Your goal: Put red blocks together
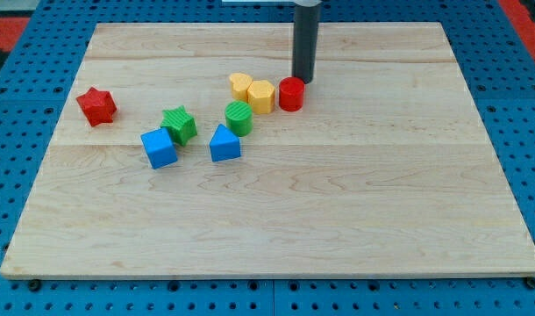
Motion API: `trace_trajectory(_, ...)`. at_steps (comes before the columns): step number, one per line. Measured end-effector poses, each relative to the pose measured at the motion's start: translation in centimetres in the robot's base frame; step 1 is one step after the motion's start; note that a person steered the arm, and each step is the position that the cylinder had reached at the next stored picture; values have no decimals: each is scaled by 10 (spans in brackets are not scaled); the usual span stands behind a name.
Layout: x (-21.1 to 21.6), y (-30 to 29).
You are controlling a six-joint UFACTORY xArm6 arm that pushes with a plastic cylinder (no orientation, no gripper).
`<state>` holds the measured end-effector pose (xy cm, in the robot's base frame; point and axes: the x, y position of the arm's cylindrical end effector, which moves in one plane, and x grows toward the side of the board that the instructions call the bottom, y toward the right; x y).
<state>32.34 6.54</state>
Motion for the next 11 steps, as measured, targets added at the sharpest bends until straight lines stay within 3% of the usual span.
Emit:
trace_trajectory(1,16,46)
trace_trajectory(3,60,-3)
trace_trajectory(6,-25,-45)
trace_trajectory(9,-2,-48)
trace_trajectory(11,2,-162)
